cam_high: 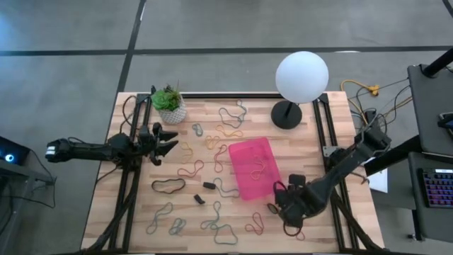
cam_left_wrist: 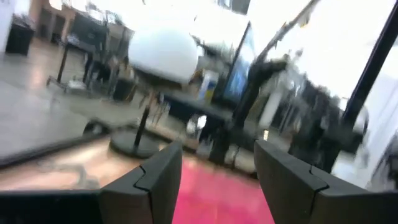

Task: Pick and place rubber bands into bin
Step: Put the black rubber band into the pink bin

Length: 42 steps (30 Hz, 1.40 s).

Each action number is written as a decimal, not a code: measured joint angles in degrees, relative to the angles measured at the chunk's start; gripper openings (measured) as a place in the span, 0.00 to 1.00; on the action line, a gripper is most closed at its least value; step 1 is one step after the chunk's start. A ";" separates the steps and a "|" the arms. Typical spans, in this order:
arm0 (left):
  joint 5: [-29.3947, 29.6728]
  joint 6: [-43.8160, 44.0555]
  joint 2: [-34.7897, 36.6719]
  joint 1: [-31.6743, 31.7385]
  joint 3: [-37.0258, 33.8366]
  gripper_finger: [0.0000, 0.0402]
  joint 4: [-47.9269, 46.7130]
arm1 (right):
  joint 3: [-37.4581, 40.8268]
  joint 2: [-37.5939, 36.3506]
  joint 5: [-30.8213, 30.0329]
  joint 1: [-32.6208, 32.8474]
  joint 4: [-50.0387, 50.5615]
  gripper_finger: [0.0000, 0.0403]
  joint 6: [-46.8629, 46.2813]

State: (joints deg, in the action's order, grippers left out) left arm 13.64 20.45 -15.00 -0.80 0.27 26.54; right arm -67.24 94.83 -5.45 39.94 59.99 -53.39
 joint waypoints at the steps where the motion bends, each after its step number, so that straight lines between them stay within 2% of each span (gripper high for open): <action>1: -0.17 3.63 -0.15 0.00 0.00 0.46 1.78 | 0.01 0.71 -0.01 0.10 -0.80 0.45 -1.64; 4: 0.06 14.61 -0.56 -0.02 0.00 0.46 9.62 | -0.31 2.26 -0.04 0.20 -3.40 0.45 -6.11; 6: 2.00 16.91 -0.66 0.00 0.00 0.46 13.86 | -1.00 3.43 -0.73 0.17 -5.29 0.45 -7.50; 9: 12.69 14.64 -0.62 0.01 0.00 0.46 18.62 | -1.88 5.00 -2.03 -0.37 -8.21 0.44 -8.04; 10: 14.33 15.07 -0.62 0.09 0.00 0.46 20.03 | -2.06 5.51 -2.03 -0.58 -9.09 0.44 -7.91; 12: 11.97 13.61 -0.73 0.04 0.66 0.46 19.52 | -2.58 6.58 -2.01 -0.72 -9.16 0.44 -6.95; 13: 8.57 13.48 -1.06 0.04 2.11 0.46 15.58 | -2.82 6.88 -1.94 -0.79 -9.33 0.44 -6.08; 15: 0.58 14.33 -2.51 -0.19 7.04 0.46 2.75 | -3.28 7.24 -1.12 -0.72 -9.07 0.44 -5.15; 17: -4.72 14.76 -4.98 -0.59 13.54 0.46 -15.30 | -3.45 7.25 -0.28 -0.68 -8.95 0.44 -4.32; 19: -9.21 10.89 -8.82 -1.31 20.19 0.46 -32.07 | -3.45 7.18 -0.09 -0.68 -8.23 0.44 -3.75; 21: -12.10 5.22 -14.54 -2.17 25.74 0.46 -41.56 | -3.44 7.16 -0.50 -0.71 -7.21 0.44 -3.63; 23: -12.32 1.24 -20.01 -2.83 29.34 0.46 -46.99 | -3.42 7.16 -0.53 -0.72 -6.43 0.44 -3.62; 29: -22.33 -1.61 -35.25 -6.96 32.33 0.46 -46.97 | -3.30 7.25 -0.52 -0.37 -6.21 0.44 -3.95; 35: -22.99 -7.35 -48.69 -13.80 32.26 0.46 -44.14 | -3.02 7.31 -0.53 1.27 -6.21 0.43 -6.93; 42: -20.86 -7.38 -59.69 -14.64 34.60 0.54 -33.92 | -2.68 7.31 -0.53 3.78 -5.88 0.43 -7.28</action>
State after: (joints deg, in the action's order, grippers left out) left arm -7.22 13.07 -74.70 -15.44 34.88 -7.38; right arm -69.92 102.15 -5.98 43.72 54.10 -60.68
